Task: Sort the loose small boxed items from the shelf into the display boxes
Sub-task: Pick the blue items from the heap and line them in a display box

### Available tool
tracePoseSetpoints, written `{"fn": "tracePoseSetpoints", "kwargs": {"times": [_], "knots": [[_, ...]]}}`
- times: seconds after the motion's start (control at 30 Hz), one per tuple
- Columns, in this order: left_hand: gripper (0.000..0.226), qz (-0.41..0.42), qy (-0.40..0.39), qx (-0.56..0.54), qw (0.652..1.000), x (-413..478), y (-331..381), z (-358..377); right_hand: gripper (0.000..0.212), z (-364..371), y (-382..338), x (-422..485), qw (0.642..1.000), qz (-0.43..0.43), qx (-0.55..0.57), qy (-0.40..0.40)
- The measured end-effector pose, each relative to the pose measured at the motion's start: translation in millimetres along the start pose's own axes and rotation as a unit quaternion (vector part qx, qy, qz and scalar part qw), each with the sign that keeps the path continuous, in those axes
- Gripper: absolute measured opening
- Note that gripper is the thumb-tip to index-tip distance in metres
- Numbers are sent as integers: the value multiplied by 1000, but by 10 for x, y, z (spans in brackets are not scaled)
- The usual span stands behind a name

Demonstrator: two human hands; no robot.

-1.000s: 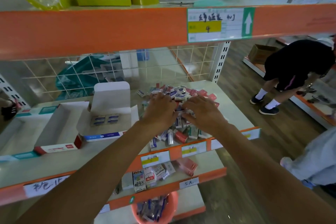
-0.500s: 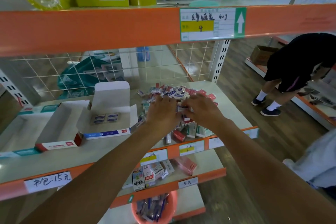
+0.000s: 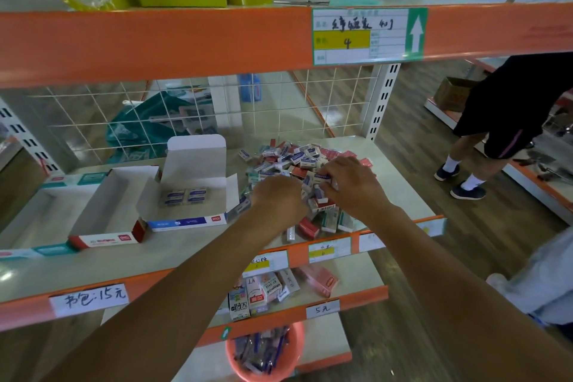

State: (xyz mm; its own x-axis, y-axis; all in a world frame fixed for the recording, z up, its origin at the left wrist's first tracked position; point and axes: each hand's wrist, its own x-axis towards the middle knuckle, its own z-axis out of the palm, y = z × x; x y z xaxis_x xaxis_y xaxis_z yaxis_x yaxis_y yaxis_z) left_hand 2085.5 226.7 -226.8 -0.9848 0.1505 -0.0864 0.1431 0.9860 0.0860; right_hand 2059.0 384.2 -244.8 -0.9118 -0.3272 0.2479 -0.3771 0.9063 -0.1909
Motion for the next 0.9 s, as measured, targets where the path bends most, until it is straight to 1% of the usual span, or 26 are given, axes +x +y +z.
{"fn": "tracePoseSetpoints", "kwargs": {"times": [0.1,0.2,0.23,0.3,0.37,0.53,0.63,0.67,0.77,0.9], "knots": [[23,-18,36,-55,998,30,-103,-74,23,-35,-67,68,1000,14,15,14],[14,-32,66,-113,991,-10,-251,-175,25,-48,-214,143,998,6,54,20],[12,-27,74,-119,990,-37,-321,-203,26,-45,-280,166,998,-1,63,25],[16,-19,90,-130,987,-98,-483,-235,35,-34,-422,226,996,-13,81,25],[20,-20,101,-136,985,-160,-662,-254,40,-36,-579,296,992,-15,125,14],[18,-50,117,-142,982,-337,-1056,-358,32,21,-963,436,981,-24,191,-4],[9,-62,112,-160,979,-409,-1298,-352,25,85,-1200,494,970,-22,241,-8],[13,-64,103,-178,976,-416,-1383,-337,24,109,-1272,514,968,-20,251,-9],[33,-61,73,-245,965,-448,-1579,-307,23,191,-1432,582,962,3,273,-16],[27,-73,62,-281,955,-476,-1755,-283,16,256,-1583,647,956,34,288,-33]]}}
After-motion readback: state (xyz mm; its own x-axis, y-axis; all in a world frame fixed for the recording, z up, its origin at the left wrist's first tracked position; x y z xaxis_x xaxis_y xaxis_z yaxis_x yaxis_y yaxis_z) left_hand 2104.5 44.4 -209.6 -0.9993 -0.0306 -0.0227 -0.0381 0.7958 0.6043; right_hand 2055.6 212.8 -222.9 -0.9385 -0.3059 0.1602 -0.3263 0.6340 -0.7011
